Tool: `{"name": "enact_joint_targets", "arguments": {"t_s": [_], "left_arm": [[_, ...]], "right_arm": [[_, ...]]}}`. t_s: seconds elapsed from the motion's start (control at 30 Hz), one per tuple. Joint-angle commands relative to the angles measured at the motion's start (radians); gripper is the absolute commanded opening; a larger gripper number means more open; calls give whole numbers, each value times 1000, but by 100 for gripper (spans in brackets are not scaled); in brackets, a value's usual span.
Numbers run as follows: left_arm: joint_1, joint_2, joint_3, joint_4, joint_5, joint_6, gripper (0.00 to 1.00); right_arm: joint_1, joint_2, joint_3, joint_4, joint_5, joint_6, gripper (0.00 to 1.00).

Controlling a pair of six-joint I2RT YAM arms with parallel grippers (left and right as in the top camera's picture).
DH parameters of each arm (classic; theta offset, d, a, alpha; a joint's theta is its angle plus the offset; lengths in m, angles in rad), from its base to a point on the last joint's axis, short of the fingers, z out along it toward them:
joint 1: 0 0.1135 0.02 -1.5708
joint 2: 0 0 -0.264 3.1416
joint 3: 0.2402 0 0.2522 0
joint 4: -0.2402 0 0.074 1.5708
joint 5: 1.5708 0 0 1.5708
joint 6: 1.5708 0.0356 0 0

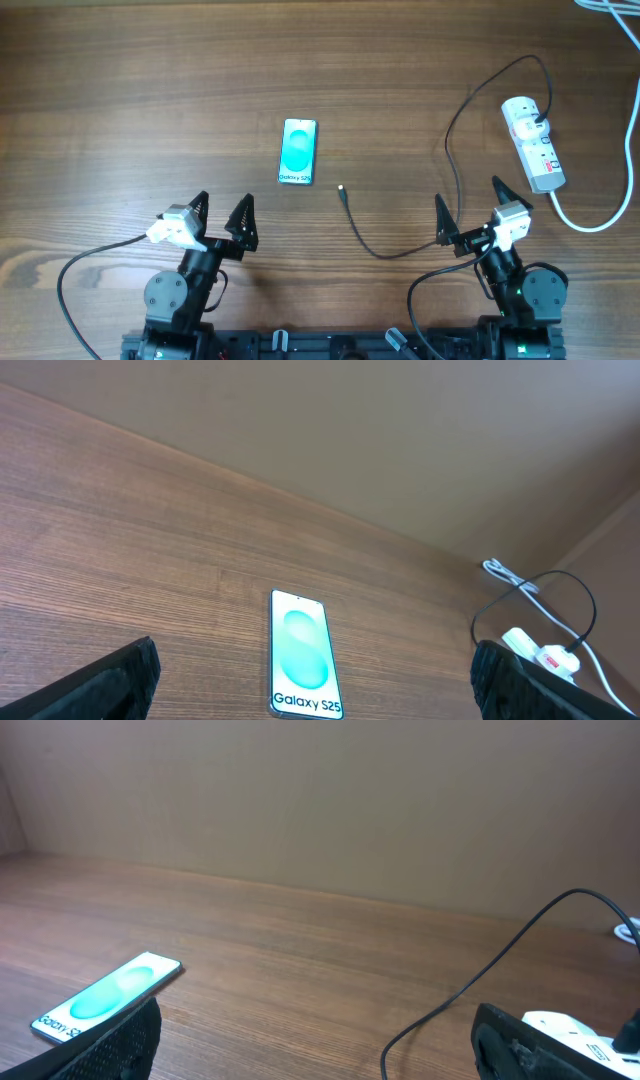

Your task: Plug charger to phone and switch on socket

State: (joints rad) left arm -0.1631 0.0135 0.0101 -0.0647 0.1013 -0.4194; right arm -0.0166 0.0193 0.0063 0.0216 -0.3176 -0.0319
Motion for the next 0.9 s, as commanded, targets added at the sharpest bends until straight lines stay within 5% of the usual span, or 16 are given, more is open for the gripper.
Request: {"name": "enact_joint_targets", "arguments": {"t_s": [0.0,0.87], "left_arm": [[-2,-7,-5,-6,-9,20,100],[-3,-7,-5,-6,-9,20,100]], "right_arm": [[-3,-10,-1,3,2,-18,100],[-3,-10,-1,3,2,-18,100]]}}
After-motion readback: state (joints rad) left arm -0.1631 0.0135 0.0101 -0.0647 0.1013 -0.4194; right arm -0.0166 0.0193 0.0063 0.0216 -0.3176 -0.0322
